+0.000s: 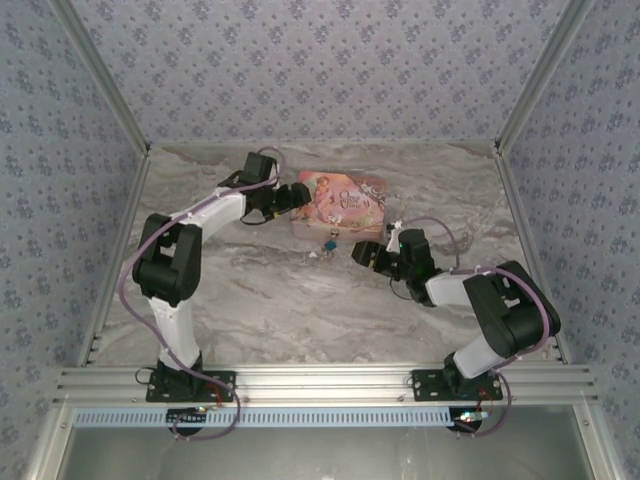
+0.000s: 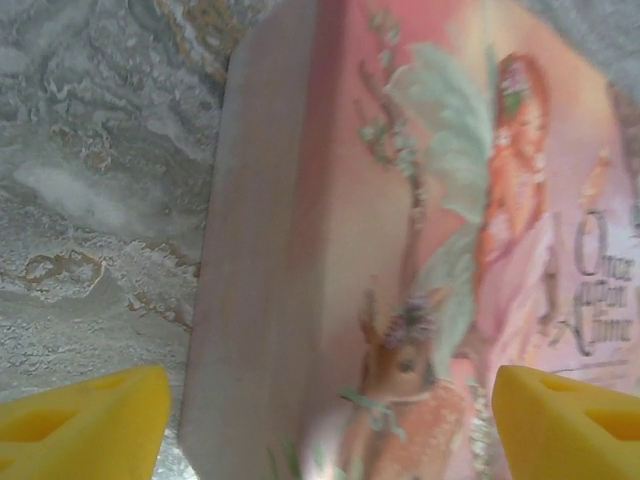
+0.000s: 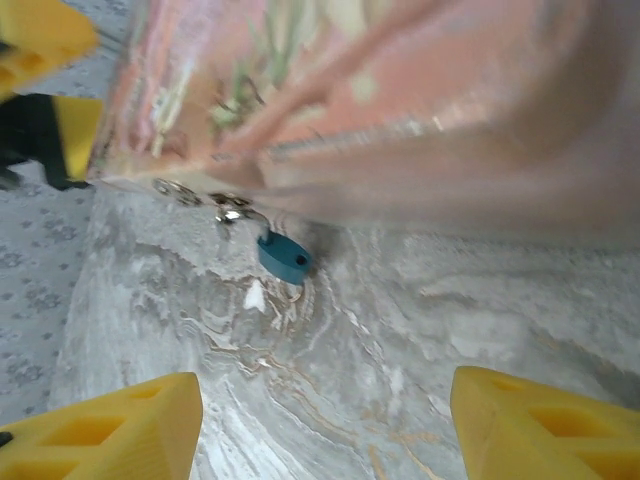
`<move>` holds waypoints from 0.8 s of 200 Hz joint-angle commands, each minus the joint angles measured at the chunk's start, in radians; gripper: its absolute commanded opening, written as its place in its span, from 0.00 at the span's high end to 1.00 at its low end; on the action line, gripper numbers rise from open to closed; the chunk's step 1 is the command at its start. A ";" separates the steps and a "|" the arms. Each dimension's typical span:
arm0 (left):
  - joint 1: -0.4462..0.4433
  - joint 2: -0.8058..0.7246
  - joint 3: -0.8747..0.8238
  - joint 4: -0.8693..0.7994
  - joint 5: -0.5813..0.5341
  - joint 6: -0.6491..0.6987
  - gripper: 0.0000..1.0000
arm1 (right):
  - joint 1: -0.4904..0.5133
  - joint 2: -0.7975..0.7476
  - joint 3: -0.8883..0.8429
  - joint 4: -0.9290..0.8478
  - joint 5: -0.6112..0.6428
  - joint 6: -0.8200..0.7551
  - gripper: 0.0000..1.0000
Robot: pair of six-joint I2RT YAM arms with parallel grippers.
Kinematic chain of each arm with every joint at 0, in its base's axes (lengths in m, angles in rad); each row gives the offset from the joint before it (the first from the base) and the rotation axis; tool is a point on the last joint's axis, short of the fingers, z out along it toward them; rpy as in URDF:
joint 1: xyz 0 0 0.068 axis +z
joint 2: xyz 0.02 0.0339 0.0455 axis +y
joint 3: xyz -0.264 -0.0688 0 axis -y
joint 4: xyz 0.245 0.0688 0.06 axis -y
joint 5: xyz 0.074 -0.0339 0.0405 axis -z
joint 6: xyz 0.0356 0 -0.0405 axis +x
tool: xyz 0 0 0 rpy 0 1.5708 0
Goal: Unlock the padlock with the key
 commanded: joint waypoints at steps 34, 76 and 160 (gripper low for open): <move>0.002 -0.007 -0.110 -0.004 0.023 0.010 0.22 | -0.094 0.068 0.106 0.064 -0.125 -0.078 0.31; -0.014 -0.073 -0.244 0.036 0.021 -0.023 0.24 | -0.155 0.178 0.197 0.150 -0.158 -0.159 0.31; -0.066 -0.156 -0.412 0.158 -0.009 -0.136 0.25 | -0.162 0.179 0.003 0.409 -0.320 -0.270 0.32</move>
